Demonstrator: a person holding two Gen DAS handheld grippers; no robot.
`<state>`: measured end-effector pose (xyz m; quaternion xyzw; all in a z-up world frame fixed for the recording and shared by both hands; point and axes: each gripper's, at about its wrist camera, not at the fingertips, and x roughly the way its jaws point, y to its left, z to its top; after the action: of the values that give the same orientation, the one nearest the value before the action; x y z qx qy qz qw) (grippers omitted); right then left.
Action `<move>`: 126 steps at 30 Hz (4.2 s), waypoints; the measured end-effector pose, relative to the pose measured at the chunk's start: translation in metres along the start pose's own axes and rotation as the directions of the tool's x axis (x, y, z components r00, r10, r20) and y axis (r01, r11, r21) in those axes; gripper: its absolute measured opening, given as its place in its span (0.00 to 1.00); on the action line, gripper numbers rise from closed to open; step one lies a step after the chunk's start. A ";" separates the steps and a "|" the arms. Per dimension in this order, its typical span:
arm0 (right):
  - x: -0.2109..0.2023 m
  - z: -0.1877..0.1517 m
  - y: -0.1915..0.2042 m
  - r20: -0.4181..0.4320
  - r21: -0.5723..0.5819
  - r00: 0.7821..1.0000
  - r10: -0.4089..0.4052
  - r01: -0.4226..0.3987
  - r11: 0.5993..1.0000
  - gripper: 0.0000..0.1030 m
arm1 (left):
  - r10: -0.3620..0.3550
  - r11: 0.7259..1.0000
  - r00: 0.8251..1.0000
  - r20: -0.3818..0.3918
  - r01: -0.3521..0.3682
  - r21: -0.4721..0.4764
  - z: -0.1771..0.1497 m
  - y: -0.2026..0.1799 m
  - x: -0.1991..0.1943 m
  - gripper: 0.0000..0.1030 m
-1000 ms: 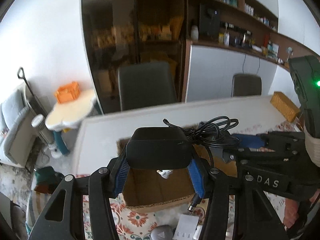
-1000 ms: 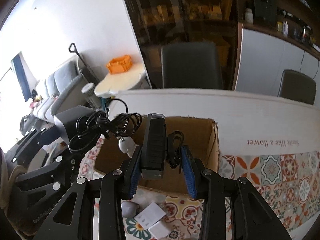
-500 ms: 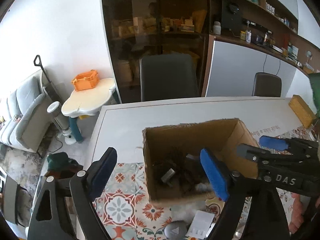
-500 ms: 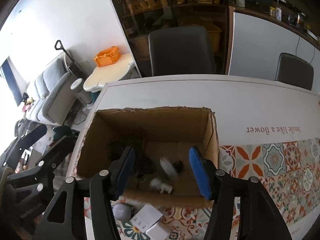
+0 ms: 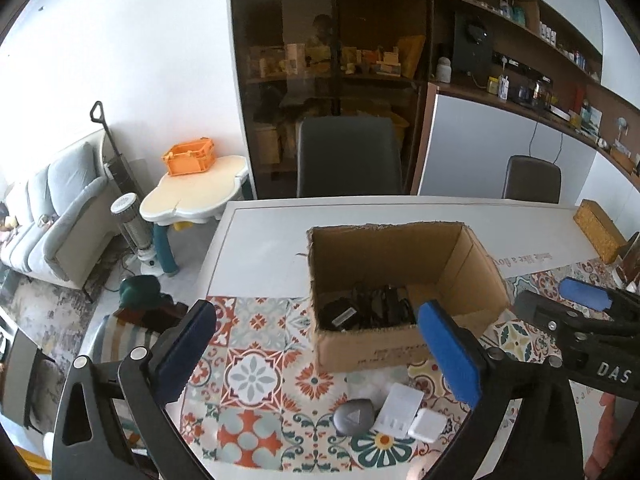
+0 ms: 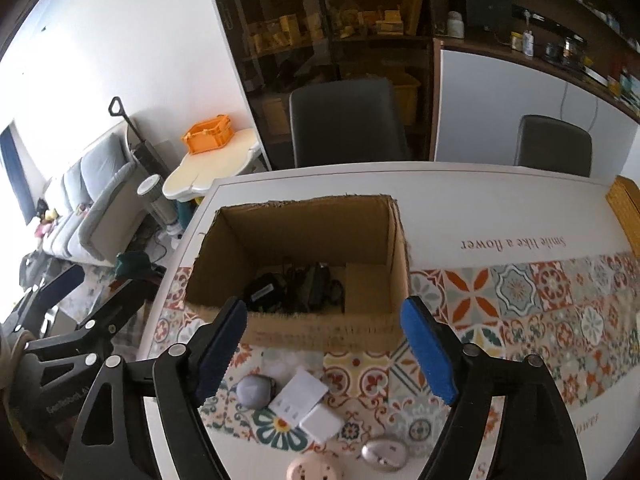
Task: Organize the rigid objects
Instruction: 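Open both tools to drop the adapter and holder into the box, then lower the right tool onto the pink round toy and close it, then lift the pink toy with the right tool while the left tool grasps the silver oval case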
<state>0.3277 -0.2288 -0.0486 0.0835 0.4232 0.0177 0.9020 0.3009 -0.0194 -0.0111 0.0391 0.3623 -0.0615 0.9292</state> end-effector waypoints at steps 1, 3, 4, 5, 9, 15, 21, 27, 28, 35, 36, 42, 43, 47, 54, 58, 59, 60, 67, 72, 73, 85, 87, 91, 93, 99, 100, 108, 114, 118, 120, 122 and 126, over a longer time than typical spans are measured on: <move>-0.005 -0.003 0.000 0.005 0.002 1.000 0.002 -0.002 1.000 0.78 | 0.000 1.000 1.000 0.001 0.000 -0.006 -0.002 0.001 -0.004 1.00; -0.014 -0.011 0.003 0.011 0.007 1.000 0.002 -0.002 1.000 0.81 | -0.015 1.000 1.000 -0.006 0.015 -0.011 -0.006 0.001 -0.011 1.00; -0.018 -0.014 0.004 0.017 0.009 1.000 0.000 0.000 1.000 0.81 | -0.028 1.000 1.000 -0.014 0.028 -0.010 -0.009 0.002 -0.013 1.00; -0.023 -0.019 0.005 0.024 0.013 1.000 -0.005 0.005 1.000 0.81 | -0.038 0.999 0.999 -0.025 0.038 -0.011 -0.011 0.001 -0.015 1.00; -0.037 -0.035 0.008 0.038 0.008 0.999 -0.006 0.006 1.000 0.84 | -0.049 0.999 0.998 -0.031 0.049 -0.001 -0.023 0.000 -0.025 1.00; -0.046 -0.055 0.016 0.029 -0.014 0.999 -0.024 0.024 1.000 0.85 | -0.050 0.999 0.998 -0.046 0.050 -0.005 -0.043 0.003 -0.036 1.00; -0.041 -0.077 0.017 -0.027 0.002 1.000 -0.004 0.004 1.000 0.85 | -0.063 0.998 0.995 -0.077 0.061 -0.027 -0.063 0.008 -0.042 1.00; -0.030 -0.101 0.018 -0.103 0.016 0.995 0.010 -0.009 1.000 0.85 | -0.060 0.998 0.989 -0.134 0.055 -0.040 -0.084 0.012 -0.037 1.00; -0.027 -0.104 0.018 -0.116 0.020 0.993 0.014 -0.012 1.000 0.85 | -0.055 0.998 0.988 -0.144 0.049 -0.043 -0.088 0.012 -0.036 1.00; -0.009 -0.129 0.016 -0.206 0.030 0.979 0.010 -0.004 1.000 0.85 | -0.016 0.999 0.977 -0.212 0.006 -0.047 -0.113 0.015 -0.025 1.00; -0.006 -0.132 0.016 -0.216 0.027 0.976 0.008 -0.002 1.000 0.85 | -0.009 0.999 0.974 -0.226 -0.002 -0.047 -0.118 0.016 -0.023 1.00; 0.011 -0.149 0.016 -0.285 0.022 0.958 0.007 -0.001 1.000 0.85 | 0.003 0.999 0.959 -0.285 -0.015 -0.041 -0.139 0.018 -0.015 1.00; 0.015 -0.152 0.016 -0.300 0.019 0.954 0.006 -0.001 1.000 0.85 | 0.003 0.999 0.955 -0.295 -0.016 -0.042 -0.142 0.018 -0.013 1.00; 0.026 -0.161 0.017 -0.344 0.016 0.939 0.019 -0.014 1.000 0.85 | 0.007 0.999 0.943 -0.334 -0.022 -0.043 -0.153 0.019 -0.005 1.00; 0.050 -0.177 0.015 -0.411 0.015 0.912 0.015 -0.010 1.000 0.85 | 0.023 0.999 0.916 -0.400 -0.035 -0.023 -0.170 0.018 0.014 1.00; 0.065 -0.185 0.013 -0.448 0.016 0.894 0.012 -0.005 1.000 0.85 | 0.034 0.999 0.899 -0.436 -0.041 -0.005 -0.179 0.015 0.026 1.00; 0.069 -0.187 0.012 -0.457 0.014 0.890 0.009 -0.003 1.000 0.85 | 0.034 0.999 0.893 -0.448 -0.041 -0.005 -0.181 0.015 0.030 1.00; 0.074 -0.189 0.012 -0.466 0.012 0.885 0.008 -0.002 1.000 0.85 | 0.034 0.999 0.886 -0.462 -0.040 -0.003 -0.184 0.015 0.034 1.00; 0.101 -0.199 0.013 -0.516 -0.008 0.857 -0.014 0.012 1.000 0.85 | 0.035 0.999 0.857 -0.514 -0.042 -0.002 -0.196 0.014 0.050 1.00; 0.118 -0.205 0.015 -0.538 -0.011 0.843 -0.013 0.008 1.000 0.85 | 0.039 0.999 0.848 -0.528 -0.045 0.001 -0.200 0.014 0.056 1.00; 0.122 -0.206 0.015 -0.541 -0.013 0.841 -0.014 0.009 1.000 0.85 | 0.037 0.999 0.847 -0.530 -0.044 0.000 -0.201 0.014 0.057 1.00; 0.139 -0.210 0.022 -0.548 -0.056 0.835 -0.048 0.021 0.998 0.72 | 0.026 0.999 0.836 -0.548 -0.038 -0.010 -0.207 0.012 0.063 1.00; 0.141 -0.209 0.024 -0.542 -0.059 0.839 -0.050 0.021 0.998 0.72 | 0.024 0.999 0.836 -0.548 -0.034 -0.009 -0.208 0.011 0.062 1.00; 0.139 -0.211 0.026 -0.530 -0.058 0.846 -0.050 0.022 0.998 0.72 | 0.020 1.000 0.841 -0.541 -0.026 -0.005 -0.207 0.007 0.059 1.00; 0.132 -0.212 0.021 -0.526 -0.043 0.850 -0.035 0.014 0.999 0.72 | 0.016 1.000 0.843 -0.537 -0.021 -0.004 -0.206 0.005 0.058 1.00; 0.102 -0.210 0.003 -0.493 -0.004 0.870 -0.006 0.005 1.000 0.72 | 0.000 1.000 0.854 -0.520 0.004 0.007 -0.199 -0.008 0.050 1.00; 0.097 -0.210 0.000 -0.486 0.002 0.874 -0.001 0.002 1.000 0.72 | -0.004 1.000 0.856 -0.516 0.010 0.009 -0.198 -0.011 0.049 1.00; 0.056 -0.205 -0.028 -0.440 0.032 0.898 -0.018 0.035 0.999 0.72 | -0.053 0.995 0.880 -0.471 0.084 0.045 -0.186 -0.047 0.040 1.00; 0.040 -0.203 -0.054 -0.418 0.068 0.907 -0.042 0.078 0.995 0.72 | -0.093 0.988 0.885 -0.456 0.138 0.067 -0.181 -0.077 0.036 1.00; 0.033 -0.206 -0.072 -0.410 0.095 0.910 -0.058 0.106 0.990 0.72 | -0.139 0.978 0.883 -0.449 0.194 0.078 -0.178 -0.101 0.035 1.00; 0.029 -0.207 -0.084 -0.408 0.110 0.911 -0.064 0.119 0.987 0.72 | -0.156 0.971 0.885 -0.440 0.218 0.095 -0.177 -0.113 0.035 1.00; 0.026 -0.208 -0.096 -0.406 0.122 0.911 -0.072 0.132 0.984 0.72 | -0.165 0.964 0.888 -0.430 0.238 0.122 -0.175 -0.127 0.036 1.00; 0.023 -0.211 -0.115 -0.403 0.148 0.911 -0.087 0.159 0.976 0.72 | -0.190 0.947 0.892 -0.410 0.277 0.165 -0.171 -0.150 0.037 1.00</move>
<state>0.1761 -0.3117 -0.2173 0.1315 0.6003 -0.0609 0.7866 0.1925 -0.1512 -0.1660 0.1084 0.5325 -0.2039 0.8143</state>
